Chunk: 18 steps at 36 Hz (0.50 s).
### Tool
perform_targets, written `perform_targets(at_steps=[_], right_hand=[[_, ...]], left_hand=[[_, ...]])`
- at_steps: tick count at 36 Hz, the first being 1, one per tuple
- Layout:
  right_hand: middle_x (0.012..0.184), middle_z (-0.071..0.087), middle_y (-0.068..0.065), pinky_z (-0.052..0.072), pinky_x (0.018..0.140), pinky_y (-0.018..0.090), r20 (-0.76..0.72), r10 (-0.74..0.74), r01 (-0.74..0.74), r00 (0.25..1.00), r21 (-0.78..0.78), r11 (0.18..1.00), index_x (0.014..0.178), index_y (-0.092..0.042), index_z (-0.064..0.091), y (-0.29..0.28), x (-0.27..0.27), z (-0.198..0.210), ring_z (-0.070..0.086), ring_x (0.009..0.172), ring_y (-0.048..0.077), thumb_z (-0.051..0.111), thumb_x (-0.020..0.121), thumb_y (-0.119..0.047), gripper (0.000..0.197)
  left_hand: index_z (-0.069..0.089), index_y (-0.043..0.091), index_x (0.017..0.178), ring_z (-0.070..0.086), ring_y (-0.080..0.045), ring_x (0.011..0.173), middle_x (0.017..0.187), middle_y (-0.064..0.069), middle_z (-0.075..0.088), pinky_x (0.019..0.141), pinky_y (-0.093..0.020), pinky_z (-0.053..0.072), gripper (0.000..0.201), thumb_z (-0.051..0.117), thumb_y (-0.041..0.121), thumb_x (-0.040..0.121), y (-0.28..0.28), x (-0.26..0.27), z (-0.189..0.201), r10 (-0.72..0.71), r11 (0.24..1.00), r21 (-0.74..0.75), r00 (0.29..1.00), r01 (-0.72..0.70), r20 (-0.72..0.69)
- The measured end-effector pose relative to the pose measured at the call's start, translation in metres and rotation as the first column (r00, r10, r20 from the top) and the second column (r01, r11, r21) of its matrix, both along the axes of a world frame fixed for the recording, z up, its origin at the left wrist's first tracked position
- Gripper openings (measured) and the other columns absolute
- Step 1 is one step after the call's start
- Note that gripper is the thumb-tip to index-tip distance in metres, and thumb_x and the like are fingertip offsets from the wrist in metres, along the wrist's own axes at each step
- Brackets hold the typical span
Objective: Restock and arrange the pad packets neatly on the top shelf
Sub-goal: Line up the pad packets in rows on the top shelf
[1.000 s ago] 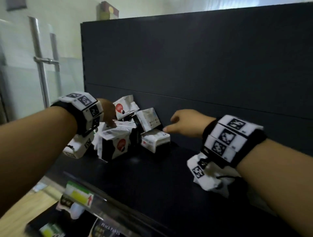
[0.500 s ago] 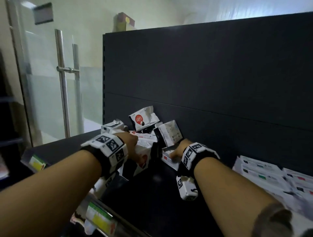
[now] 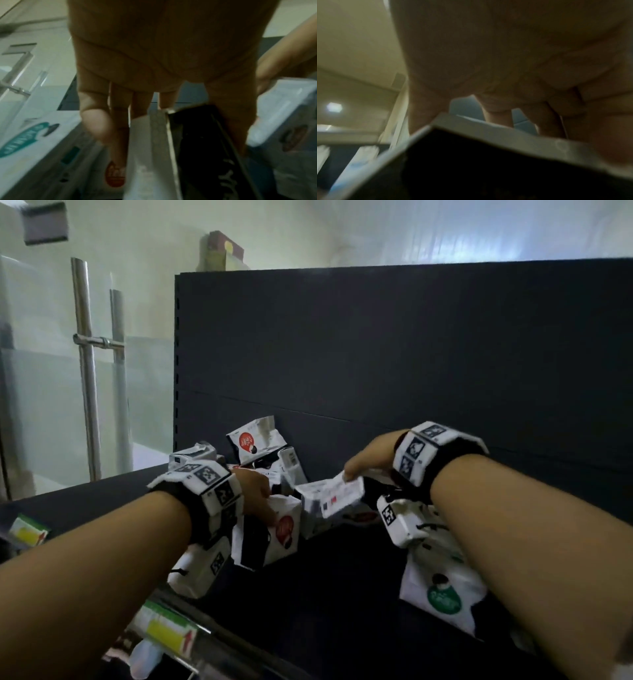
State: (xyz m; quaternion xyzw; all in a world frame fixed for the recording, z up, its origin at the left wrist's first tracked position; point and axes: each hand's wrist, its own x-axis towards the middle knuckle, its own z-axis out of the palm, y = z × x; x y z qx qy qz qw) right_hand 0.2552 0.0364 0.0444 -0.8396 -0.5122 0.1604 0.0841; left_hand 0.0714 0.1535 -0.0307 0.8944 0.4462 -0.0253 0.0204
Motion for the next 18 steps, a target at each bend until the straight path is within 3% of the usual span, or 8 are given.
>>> perform_targets(at_steps=[4, 6, 9, 13, 15, 18], right_hand=[[0.07, 0.066, 0.011, 0.048, 0.054, 0.022, -0.429, -0.116, 0.153, 0.896, 0.053, 0.987, 0.085, -0.006, 0.064, -0.041, 0.033, 0.018, 0.063, 0.058, 0.021, 0.061, 0.088, -0.04, 0.034], [0.093, 0.067, 0.017, 0.05, 0.069, 0.03, -0.533, -0.084, 0.159, 0.842, 0.098, 0.982, 0.105, -0.006, 0.064, -0.062, 0.05, 0.02, 0.063, 0.076, 0.027, 0.055, 0.09, -0.04, 0.039], [0.106, 0.059, 0.02, 0.048, 0.074, 0.035, -0.61, -0.043, 0.187, 0.791, 0.174, 0.967, 0.112, -0.011, 0.056, -0.093, 0.069, 0.019, 0.058, 0.088, 0.03, 0.05, 0.093, -0.038, 0.034], [0.091, 0.061, 0.017, 0.049, 0.055, 0.028, -0.608, -0.051, 0.225, 0.792, 0.212, 0.951, 0.108, -0.011, 0.057, -0.131, 0.085, 0.016, 0.061, 0.066, 0.023, 0.049, 0.093, -0.042, 0.035], [0.085, 0.067, 0.016, 0.051, 0.051, 0.026, -0.608, -0.062, 0.235, 0.792, 0.21, 0.949, 0.109, -0.009, 0.061, -0.146, 0.093, 0.014, 0.064, 0.061, 0.022, 0.049, 0.093, -0.044, 0.041], [0.088, 0.069, 0.016, 0.053, 0.056, 0.029, -0.61, -0.082, 0.271, 0.788, 0.226, 0.936, 0.113, -0.01, 0.063, -0.164, 0.102, 0.012, 0.066, 0.067, 0.025, 0.051, 0.093, -0.044, 0.042]], left_hand=[[0.049, 0.032, 0.133, 0.049, -0.013, 0.117, 0.132, 0.007, 0.051, 0.075, -0.017, 0.039, 0.065, 0.07, 0.053, 0.075, -0.02, 0.017, 0.004, -0.15, 0.985, -0.081, 0.989, 0.149, -0.005], [0.045, 0.035, 0.135, 0.049, -0.011, 0.118, 0.133, 0.009, 0.051, 0.083, -0.016, 0.041, 0.067, 0.07, 0.054, 0.076, -0.028, 0.026, 0.002, -0.219, 0.971, -0.097, 0.976, 0.217, -0.017], [0.042, 0.039, 0.134, 0.054, -0.012, 0.112, 0.131, 0.007, 0.052, 0.093, -0.024, 0.047, 0.065, 0.073, 0.044, 0.077, -0.038, 0.039, 0.0, -0.254, 0.952, -0.182, 0.967, 0.246, -0.017], [0.038, 0.035, 0.138, 0.052, -0.015, 0.119, 0.135, 0.005, 0.049, 0.092, -0.021, 0.045, 0.067, 0.073, 0.033, 0.08, -0.051, 0.051, 0.002, -0.277, 0.95, -0.174, 0.957, 0.26, -0.082], [0.037, 0.034, 0.139, 0.051, -0.014, 0.12, 0.137, 0.006, 0.048, 0.088, -0.019, 0.044, 0.069, 0.073, 0.033, 0.08, -0.057, 0.052, 0.003, -0.285, 0.952, -0.15, 0.952, 0.267, -0.111], [0.039, 0.03, 0.138, 0.052, -0.014, 0.116, 0.135, 0.005, 0.049, 0.078, -0.017, 0.045, 0.069, 0.075, 0.033, 0.078, -0.067, 0.05, 0.006, -0.297, 0.951, -0.129, 0.946, 0.28, -0.134]])
